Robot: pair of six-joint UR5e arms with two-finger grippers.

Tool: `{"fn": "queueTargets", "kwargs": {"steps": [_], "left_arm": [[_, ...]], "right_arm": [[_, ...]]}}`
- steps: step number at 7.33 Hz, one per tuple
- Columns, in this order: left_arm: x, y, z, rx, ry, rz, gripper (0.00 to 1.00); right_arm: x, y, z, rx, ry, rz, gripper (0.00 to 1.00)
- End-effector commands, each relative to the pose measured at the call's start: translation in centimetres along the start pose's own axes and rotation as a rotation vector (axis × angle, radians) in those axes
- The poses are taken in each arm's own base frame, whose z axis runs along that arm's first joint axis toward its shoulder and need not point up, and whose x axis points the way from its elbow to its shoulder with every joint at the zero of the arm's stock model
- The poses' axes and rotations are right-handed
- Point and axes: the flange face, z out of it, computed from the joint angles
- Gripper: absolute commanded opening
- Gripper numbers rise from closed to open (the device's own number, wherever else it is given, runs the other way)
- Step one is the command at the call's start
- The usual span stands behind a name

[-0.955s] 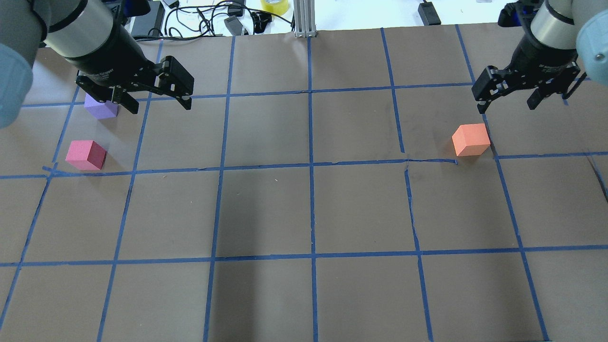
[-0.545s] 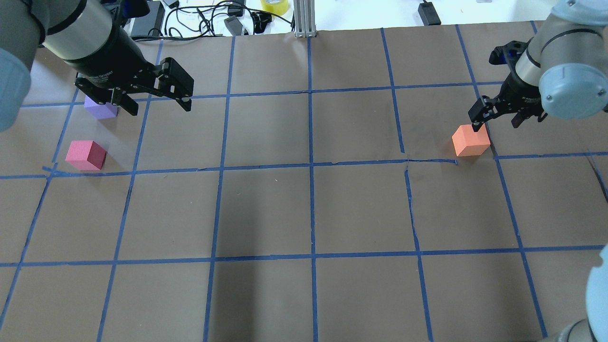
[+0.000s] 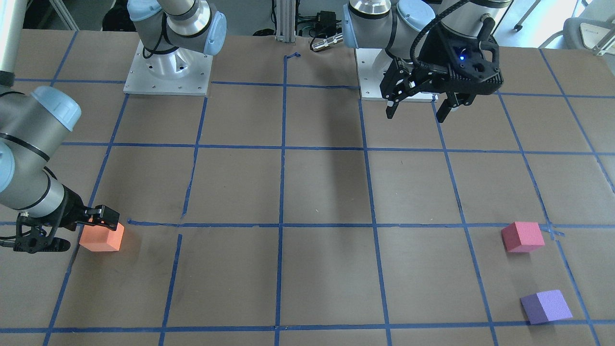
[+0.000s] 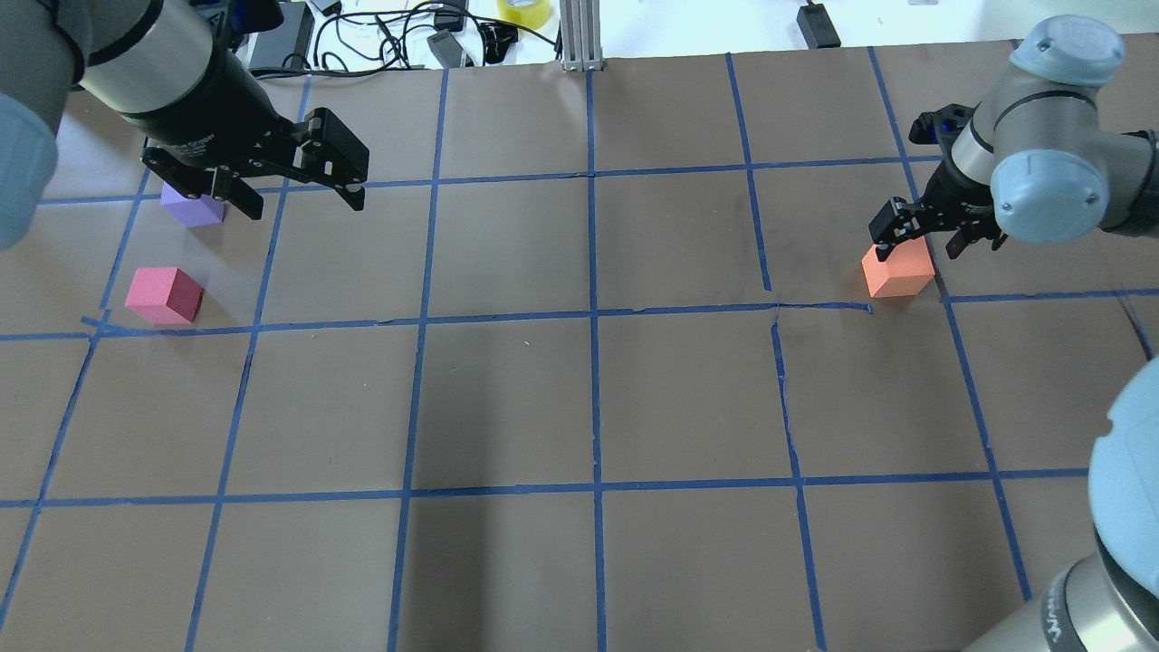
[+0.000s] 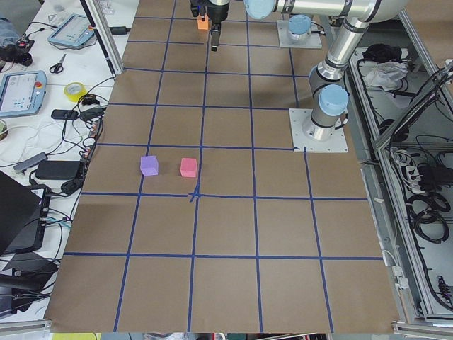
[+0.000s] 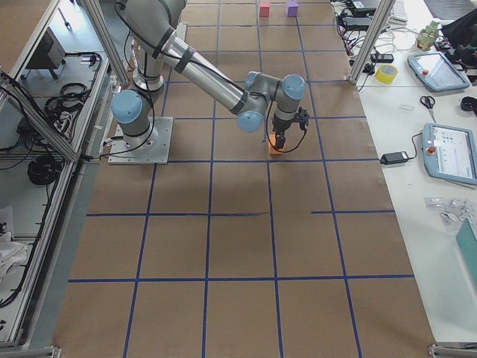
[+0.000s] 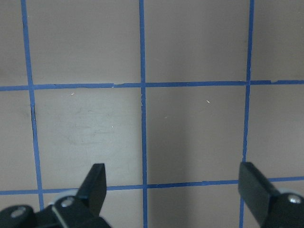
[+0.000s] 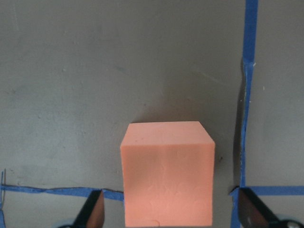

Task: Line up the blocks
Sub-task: 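Move the right gripper over the orange cube and lower onto it, then close the right gripper on the orange cube and lift it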

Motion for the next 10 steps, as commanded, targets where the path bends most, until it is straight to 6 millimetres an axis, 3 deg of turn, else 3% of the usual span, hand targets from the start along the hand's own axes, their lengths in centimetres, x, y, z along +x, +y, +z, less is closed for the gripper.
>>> {"fn": "queueTargets", "kwargs": {"steps": [1,2,3,4,6,7,9,10], "left_arm": [[0.0,0.1,-0.2,0.004,0.0,-0.003,1.0],[0.0,0.2,-0.3,0.005,0.0,-0.003,1.0],[0.0,0.3,-0.3,0.007,0.0,-0.003,1.0],[0.0,0.3,-0.4,0.008,0.0,-0.003,1.0],[0.0,0.3,-0.4,0.008,0.0,-0.003,1.0],[0.0,0.2,-0.3,0.007,0.0,-0.003,1.0],[-0.1,0.1,-0.5,0.019,-0.003,-0.001,1.0],[-0.1,0.3,-0.6,0.021,-0.005,-0.001,1.0]], "right_arm": [[0.2,-0.3,2.2,-0.037,-0.004,0.0,1.0],[0.3,-0.5,2.2,-0.033,-0.002,0.004,0.84],[0.3,-0.6,1.8,-0.029,-0.004,0.007,0.23],[0.3,-0.6,1.7,-0.03,0.002,0.007,0.0],[-0.3,-1.4,-1.5,0.021,0.02,0.002,0.0],[-4.6,-2.4,-4.5,0.044,0.033,-0.028,0.0],[-17.1,-3.0,-10.6,0.074,0.075,-0.033,0.0],[-21.1,-3.5,-12.2,0.1,0.062,-0.039,0.0]]}}
